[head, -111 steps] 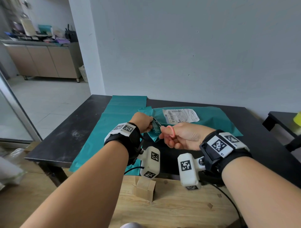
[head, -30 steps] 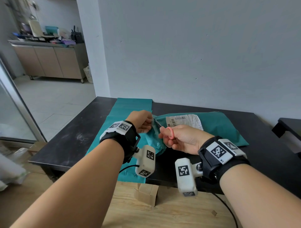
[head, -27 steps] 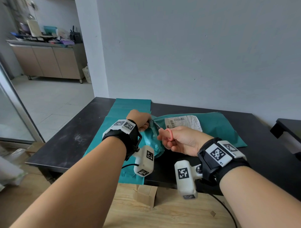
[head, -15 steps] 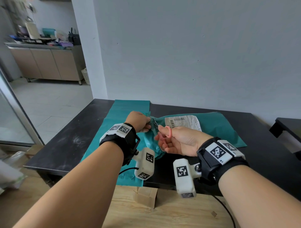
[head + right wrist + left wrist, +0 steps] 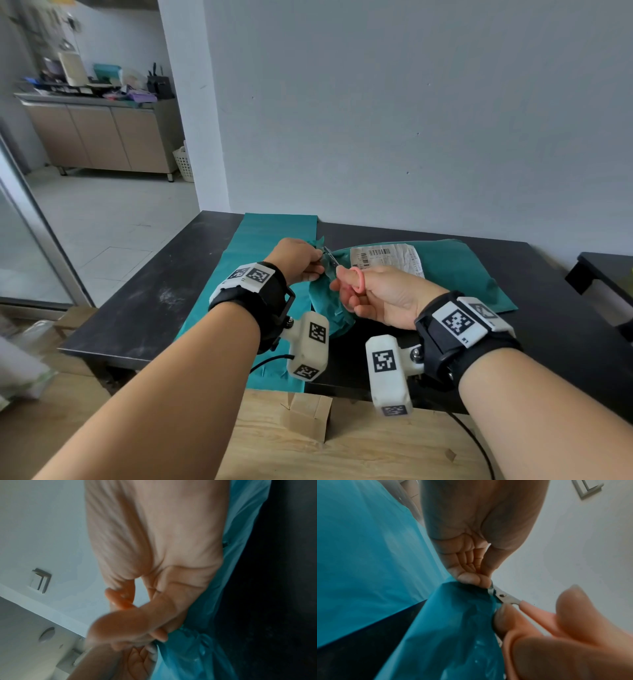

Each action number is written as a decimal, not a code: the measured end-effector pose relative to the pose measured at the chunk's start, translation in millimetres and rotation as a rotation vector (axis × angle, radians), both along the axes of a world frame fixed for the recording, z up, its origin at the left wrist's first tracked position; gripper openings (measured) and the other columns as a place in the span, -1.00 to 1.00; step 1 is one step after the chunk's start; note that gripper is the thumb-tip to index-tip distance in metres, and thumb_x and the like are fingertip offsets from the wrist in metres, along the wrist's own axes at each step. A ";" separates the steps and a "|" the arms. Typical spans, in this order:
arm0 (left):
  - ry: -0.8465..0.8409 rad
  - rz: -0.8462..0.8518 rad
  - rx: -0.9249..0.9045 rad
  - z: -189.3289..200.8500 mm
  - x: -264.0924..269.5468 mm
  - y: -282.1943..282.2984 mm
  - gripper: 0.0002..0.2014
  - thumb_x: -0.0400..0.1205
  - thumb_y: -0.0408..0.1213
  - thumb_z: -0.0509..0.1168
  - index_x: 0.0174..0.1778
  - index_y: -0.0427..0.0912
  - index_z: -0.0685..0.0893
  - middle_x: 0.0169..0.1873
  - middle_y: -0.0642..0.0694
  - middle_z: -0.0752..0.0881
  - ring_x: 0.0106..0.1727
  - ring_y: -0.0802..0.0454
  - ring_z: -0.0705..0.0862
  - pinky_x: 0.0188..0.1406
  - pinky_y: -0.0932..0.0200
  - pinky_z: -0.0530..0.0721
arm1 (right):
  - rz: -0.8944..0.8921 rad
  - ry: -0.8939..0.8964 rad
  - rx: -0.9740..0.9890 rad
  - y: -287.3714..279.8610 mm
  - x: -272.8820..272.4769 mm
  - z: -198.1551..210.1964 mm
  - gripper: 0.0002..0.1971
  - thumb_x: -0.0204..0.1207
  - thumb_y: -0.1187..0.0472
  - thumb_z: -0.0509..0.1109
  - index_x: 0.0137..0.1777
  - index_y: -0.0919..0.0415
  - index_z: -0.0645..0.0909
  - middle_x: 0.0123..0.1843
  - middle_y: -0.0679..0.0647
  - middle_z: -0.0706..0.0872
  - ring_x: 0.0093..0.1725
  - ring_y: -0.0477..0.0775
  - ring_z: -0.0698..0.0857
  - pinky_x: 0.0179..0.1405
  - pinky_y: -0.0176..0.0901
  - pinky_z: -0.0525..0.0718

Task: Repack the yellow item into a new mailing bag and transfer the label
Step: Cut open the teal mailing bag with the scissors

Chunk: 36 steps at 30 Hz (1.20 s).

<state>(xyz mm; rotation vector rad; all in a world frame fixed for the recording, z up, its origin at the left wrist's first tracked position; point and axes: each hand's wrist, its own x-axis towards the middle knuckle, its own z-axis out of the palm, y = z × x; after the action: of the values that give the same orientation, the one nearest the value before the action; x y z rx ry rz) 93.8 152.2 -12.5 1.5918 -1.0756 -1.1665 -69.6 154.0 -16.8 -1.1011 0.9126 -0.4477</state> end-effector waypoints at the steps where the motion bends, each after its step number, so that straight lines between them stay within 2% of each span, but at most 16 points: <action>1: -0.002 -0.004 0.003 0.3 0.5 0.0 -0.78 0.72 -0.47 0.16 -0.26 -0.26 0.50 -0.47 -0.14 0.58 -0.74 0.25 0.58 -0.54 0.32 0.65 | 0.021 0.001 0.009 0.5 -1.9 -0.1 -0.71 0.55 0.04 0.37 -0.03 0.31 0.59 -0.43 0.03 0.60 -0.53 -0.16 0.58 -0.64 -0.41 0.62; 4: 0.000 -0.043 0.022 1.7 2.6 1.1 -0.76 0.71 -0.46 0.19 -0.30 -0.26 0.52 -0.53 -0.13 0.61 -0.70 0.19 0.59 -0.61 0.36 0.64 | 0.083 0.023 0.041 1.2 -3.2 2.3 -0.58 0.40 -0.12 0.39 -0.02 0.26 0.58 -0.39 0.04 0.62 -0.46 -0.10 0.60 -0.58 -0.34 0.66; 6: 0.006 -0.080 0.020 3.0 2.4 1.9 -0.76 0.71 -0.46 0.19 -0.30 -0.25 0.53 -0.47 -0.15 0.62 -0.65 0.17 0.60 -0.60 0.37 0.64 | 0.069 0.029 0.043 0.5 -0.4 4.5 -0.58 0.43 -0.15 0.37 -0.04 0.24 0.58 -0.40 0.03 0.61 -0.46 -0.10 0.58 -0.59 -0.35 0.63; 9: 0.050 -0.058 0.011 2.8 2.3 0.8 -0.77 0.72 -0.46 0.17 -0.28 -0.26 0.52 -0.41 -0.16 0.60 -0.65 0.18 0.62 -0.57 0.36 0.67 | 0.010 0.002 0.018 1.1 4.8 4.6 -0.64 0.55 -0.09 0.33 -0.06 0.26 0.59 -0.44 0.02 0.61 -0.46 -0.10 0.56 -0.63 -0.37 0.59; 14: 0.140 -0.025 0.010 1.4 -0.4 -0.4 -0.77 0.72 -0.49 0.13 -0.25 -0.31 0.53 -0.36 -0.20 0.63 -0.45 0.04 0.67 -0.47 0.30 0.71 | -0.054 -0.034 -0.002 3.4 7.0 -0.1 -0.72 0.59 0.01 0.35 -0.07 0.27 0.59 -0.44 0.01 0.59 -0.53 -0.15 0.56 -0.69 -0.42 0.53; 18: 0.160 0.011 -0.025 1.1 -5.4 -1.5 -0.78 0.71 -0.53 0.13 -0.26 -0.32 0.50 -0.38 -0.23 0.61 -0.66 0.13 0.66 -0.55 0.29 0.71 | -0.011 -0.073 0.047 3.2 3.3 0.0 -0.63 0.52 -0.05 0.36 0.03 0.30 0.57 -0.37 0.07 0.62 -0.46 -0.07 0.61 -0.56 -0.33 0.66; 20: 0.157 0.025 -0.041 0.2 -5.8 -2.2 -0.79 0.70 -0.54 0.14 -0.25 -0.30 0.48 -0.39 -0.23 0.61 -0.68 0.14 0.66 -0.57 0.28 0.71 | 0.031 -0.093 0.088 2.9 1.4 2.5 -0.56 0.51 -0.13 0.33 0.05 0.30 0.54 -0.35 0.08 0.62 -0.41 -0.05 0.62 -0.49 -0.29 0.70; 22: 0.179 0.023 -0.046 -0.5 -4.7 -2.3 -0.79 0.70 -0.55 0.14 -0.25 -0.30 0.47 -0.38 -0.25 0.61 -0.68 0.14 0.67 -0.57 0.27 0.72 | 0.032 -0.080 0.087 2.7 0.3 4.6 -0.58 0.54 -0.12 0.32 0.04 0.29 0.54 -0.36 0.06 0.61 -0.43 -0.08 0.60 -0.55 -0.33 0.67; 25: 0.204 -0.014 -0.044 -2.4 -2.2 -1.6 -0.80 0.70 -0.55 0.15 -0.25 -0.30 0.49 -0.34 -0.25 0.64 -0.63 0.14 0.71 -0.50 0.28 0.75 | -0.037 -0.056 0.039 2.7 0.1 4.3 -0.68 0.57 0.00 0.36 0.01 0.31 0.57 -0.41 0.01 0.59 -0.51 -0.16 0.57 -0.67 -0.42 0.57; 28: 0.142 -0.008 -0.056 -5.1 0.3 -3.3 -0.81 0.67 -0.57 0.18 -0.24 -0.27 0.52 -0.31 -0.19 0.65 -0.58 0.17 0.72 -0.41 0.29 0.76 | -0.108 -0.046 0.009 3.8 3.2 3.5 -0.71 0.58 0.07 0.38 0.02 0.35 0.59 -0.43 0.00 0.58 -0.58 -0.21 0.54 -0.74 -0.48 0.50; 31: 0.140 0.013 -0.066 -5.4 1.9 -4.8 -0.80 0.65 -0.58 0.18 -0.25 -0.26 0.53 -0.32 -0.17 0.64 -0.43 0.07 0.70 -0.42 0.31 0.75 | -0.105 -0.092 0.039 3.8 3.6 2.9 -0.67 0.58 0.08 0.38 0.10 0.38 0.58 -0.45 0.02 0.60 -0.56 -0.18 0.57 -0.69 -0.44 0.59; 34: 0.195 -0.055 -0.032 -4.3 -0.3 -1.9 -0.79 0.69 -0.56 0.14 -0.26 -0.29 0.49 -0.37 -0.24 0.63 -0.35 -0.04 0.68 -0.37 0.23 0.76 | -0.065 -0.141 0.102 2.8 1.7 4.6 -0.64 0.58 0.01 0.35 0.10 0.34 0.54 -0.42 0.05 0.62 -0.51 -0.13 0.61 -0.60 -0.37 0.68; 36: 0.200 -0.041 -0.030 -4.5 0.4 -1.3 -0.78 0.70 -0.56 0.13 -0.26 -0.29 0.48 -0.37 -0.23 0.62 -0.34 -0.04 0.67 -0.38 0.24 0.76 | -0.084 -0.141 0.108 1.8 1.0 7.2 -0.67 0.58 0.03 0.36 0.07 0.35 0.55 -0.44 0.03 0.61 -0.56 -0.17 0.59 -0.65 -0.40 0.64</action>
<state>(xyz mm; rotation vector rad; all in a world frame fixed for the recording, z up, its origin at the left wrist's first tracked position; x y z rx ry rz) 94.1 150.9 -17.1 1.4030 -0.9946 -1.3009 -68.6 155.8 -9.6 -0.9232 0.8509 -0.5328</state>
